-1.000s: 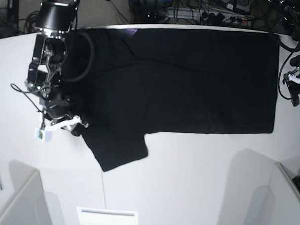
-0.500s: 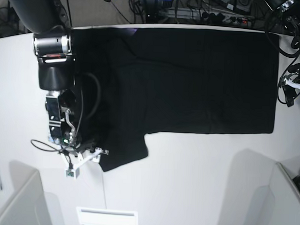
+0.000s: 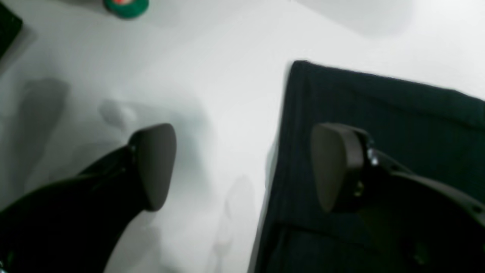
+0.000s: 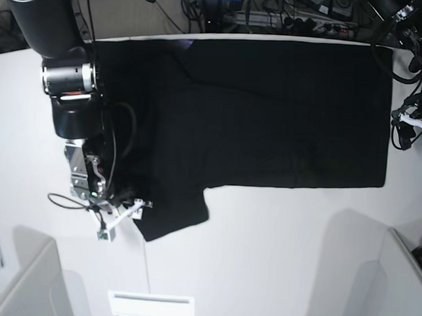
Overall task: Fold the T-shirt properly
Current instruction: 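Move the right gripper down to the shirt's sleeve and hem corner, then move the left gripper down to the hem corner of the shirt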
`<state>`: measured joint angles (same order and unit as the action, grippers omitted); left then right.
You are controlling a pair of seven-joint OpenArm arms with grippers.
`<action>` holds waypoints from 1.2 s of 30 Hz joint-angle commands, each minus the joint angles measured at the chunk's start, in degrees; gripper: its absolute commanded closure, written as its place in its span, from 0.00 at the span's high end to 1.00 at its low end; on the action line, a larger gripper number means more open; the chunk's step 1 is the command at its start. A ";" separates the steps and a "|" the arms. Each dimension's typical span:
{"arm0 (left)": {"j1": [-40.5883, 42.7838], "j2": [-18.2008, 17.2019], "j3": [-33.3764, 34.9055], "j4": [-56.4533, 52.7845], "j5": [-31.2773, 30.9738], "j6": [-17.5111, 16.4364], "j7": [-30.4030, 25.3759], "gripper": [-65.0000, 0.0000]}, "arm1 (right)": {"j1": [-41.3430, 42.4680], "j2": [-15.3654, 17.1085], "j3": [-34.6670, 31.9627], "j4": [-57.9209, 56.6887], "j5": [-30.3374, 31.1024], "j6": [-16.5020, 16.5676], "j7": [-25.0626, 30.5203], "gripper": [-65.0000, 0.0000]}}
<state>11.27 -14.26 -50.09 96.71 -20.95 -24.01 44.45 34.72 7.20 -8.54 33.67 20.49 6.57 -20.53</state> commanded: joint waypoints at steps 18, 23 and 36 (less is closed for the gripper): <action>-15.44 -4.95 7.32 -15.17 11.68 0.14 -1.41 0.82 | 0.93 -0.56 0.23 -1.01 0.04 0.51 -0.52 0.00; -21.60 -5.65 7.84 -22.11 11.85 0.14 -1.41 0.82 | 0.93 -0.56 0.32 -1.01 0.04 0.51 -0.52 0.00; -33.03 -8.11 17.16 -41.63 11.85 0.23 -4.75 0.82 | 0.93 -0.56 0.32 -0.84 0.04 0.51 -0.52 0.00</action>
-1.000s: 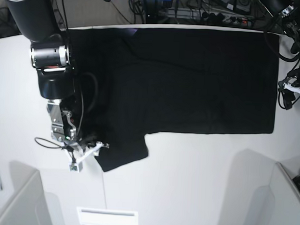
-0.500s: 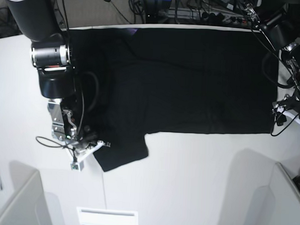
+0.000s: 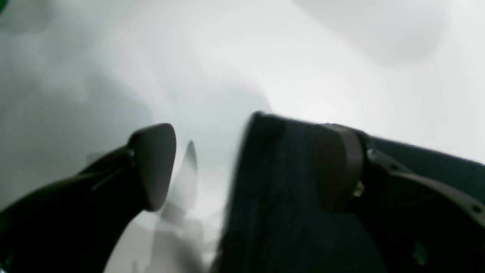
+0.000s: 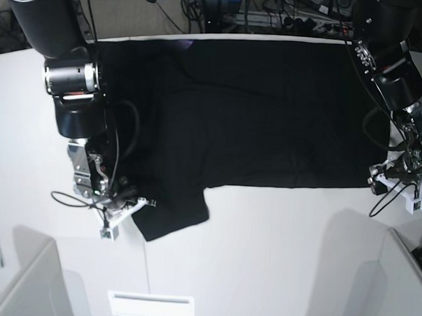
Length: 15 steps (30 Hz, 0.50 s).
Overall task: Fold the T-shirt properly
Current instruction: 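Move the left gripper down to the hem corner of the shirt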
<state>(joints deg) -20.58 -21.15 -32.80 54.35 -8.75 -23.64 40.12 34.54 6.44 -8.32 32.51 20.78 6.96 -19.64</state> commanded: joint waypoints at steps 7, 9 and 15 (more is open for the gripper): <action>-0.83 -1.05 2.07 -3.58 -0.35 -0.14 -2.27 0.82 | 1.10 0.46 0.18 0.32 -0.25 0.12 -1.42 0.00; -0.65 -1.05 2.07 -3.58 -0.35 -0.14 -2.27 0.82 | 1.10 0.55 0.18 0.32 -0.25 0.12 -1.42 0.00; -0.56 -0.88 2.16 -3.67 -0.35 -0.14 -2.27 0.77 | 1.02 0.55 0.18 0.32 -0.25 0.12 -1.33 0.00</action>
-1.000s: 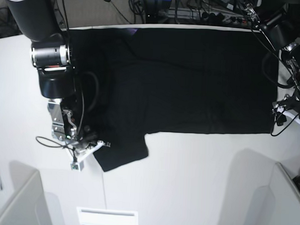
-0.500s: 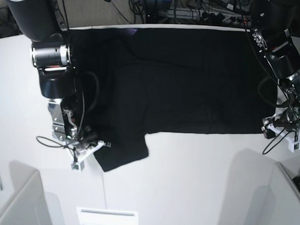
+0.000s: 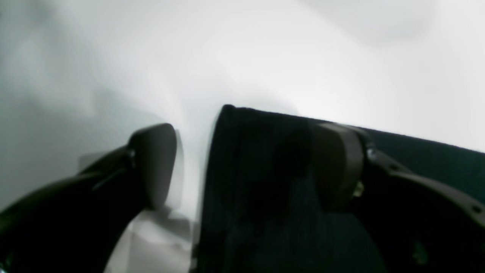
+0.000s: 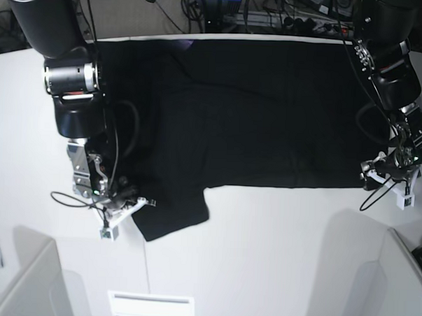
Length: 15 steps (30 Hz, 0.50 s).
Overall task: Fold the T-shirt properly
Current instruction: 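Move the left gripper down to the hem corner of the shirt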
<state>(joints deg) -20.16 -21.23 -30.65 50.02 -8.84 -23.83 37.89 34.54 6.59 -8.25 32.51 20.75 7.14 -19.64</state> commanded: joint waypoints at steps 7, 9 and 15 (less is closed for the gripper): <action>-1.24 -0.70 0.02 0.66 -0.26 0.05 -0.13 0.11 | 0.93 0.40 0.12 0.32 -0.23 -0.06 -1.15 0.00; -1.42 -0.70 0.02 0.66 -0.35 0.05 -0.13 0.00 | 0.93 0.40 0.12 0.32 -0.23 -0.06 -1.15 0.00; -1.24 0.44 -0.07 3.39 -0.87 0.05 -0.04 0.00 | -0.04 0.22 0.12 4.63 -0.05 -0.06 -0.98 0.00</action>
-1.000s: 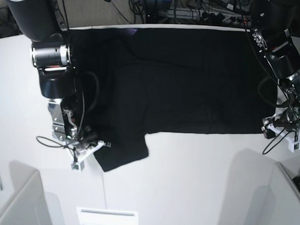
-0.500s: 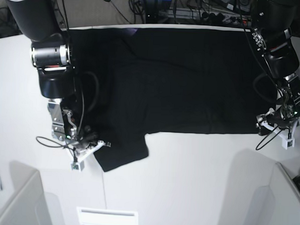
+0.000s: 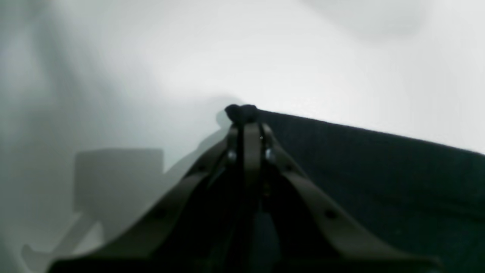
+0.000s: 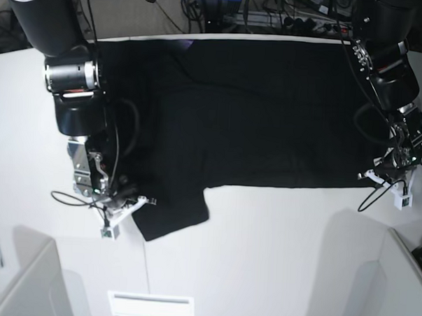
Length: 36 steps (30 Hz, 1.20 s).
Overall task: Fold the T-shirt properly
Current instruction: 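Move the left gripper down to the hem corner of the shirt, then grasp the hem with both grippers and fold it up onto the collar edge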
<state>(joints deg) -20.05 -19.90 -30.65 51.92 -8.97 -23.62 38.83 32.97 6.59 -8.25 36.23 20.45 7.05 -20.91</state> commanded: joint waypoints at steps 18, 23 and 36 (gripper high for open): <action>8.32 -0.89 -0.51 17.40 -0.74 -0.16 -0.63 0.00 | -10.25 2.16 0.21 27.29 0.08 -5.95 -0.15 0.00; 10.78 -0.71 -2.36 21.09 -0.83 -0.16 -0.63 0.00 | -14.11 2.16 0.21 33.00 0.08 -6.21 -0.24 0.00; 17.28 0.34 -4.38 31.38 -4.43 -0.16 -0.54 0.00 | -23.43 0.93 8.29 46.98 0.17 -6.21 -7.45 0.00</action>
<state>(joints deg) -2.04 -18.44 -34.87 82.06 -12.71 -23.88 39.64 8.32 7.44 -0.21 81.93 20.49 0.45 -29.69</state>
